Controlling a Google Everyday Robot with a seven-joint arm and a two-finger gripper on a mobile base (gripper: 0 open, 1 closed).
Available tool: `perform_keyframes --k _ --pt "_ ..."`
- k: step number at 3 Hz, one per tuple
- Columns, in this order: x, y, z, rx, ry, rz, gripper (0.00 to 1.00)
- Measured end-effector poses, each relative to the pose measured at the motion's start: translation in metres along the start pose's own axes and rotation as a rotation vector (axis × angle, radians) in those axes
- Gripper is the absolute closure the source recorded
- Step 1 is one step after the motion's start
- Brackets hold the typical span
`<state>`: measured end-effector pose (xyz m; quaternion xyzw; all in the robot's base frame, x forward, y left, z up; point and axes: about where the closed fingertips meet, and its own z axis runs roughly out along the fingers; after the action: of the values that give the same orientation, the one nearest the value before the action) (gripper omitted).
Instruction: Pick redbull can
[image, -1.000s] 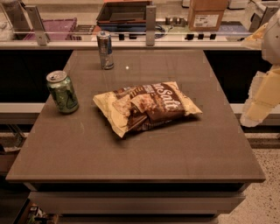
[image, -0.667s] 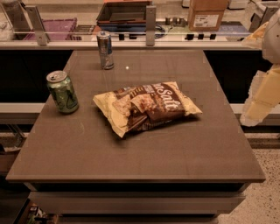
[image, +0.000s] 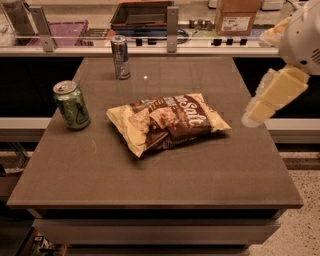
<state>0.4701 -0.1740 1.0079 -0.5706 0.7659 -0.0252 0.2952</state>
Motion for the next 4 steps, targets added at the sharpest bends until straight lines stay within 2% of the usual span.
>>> perform_keyframes --k 1,2,4 --pt "-0.024 -0.010 0.018 0.023 -0.105 0.073 0.00" --pt "-0.048 -0.027 0.036 0.057 -0.160 0.160 0.00" --pt "-0.077 -0.064 0.086 0.150 -0.149 0.338 0.00"
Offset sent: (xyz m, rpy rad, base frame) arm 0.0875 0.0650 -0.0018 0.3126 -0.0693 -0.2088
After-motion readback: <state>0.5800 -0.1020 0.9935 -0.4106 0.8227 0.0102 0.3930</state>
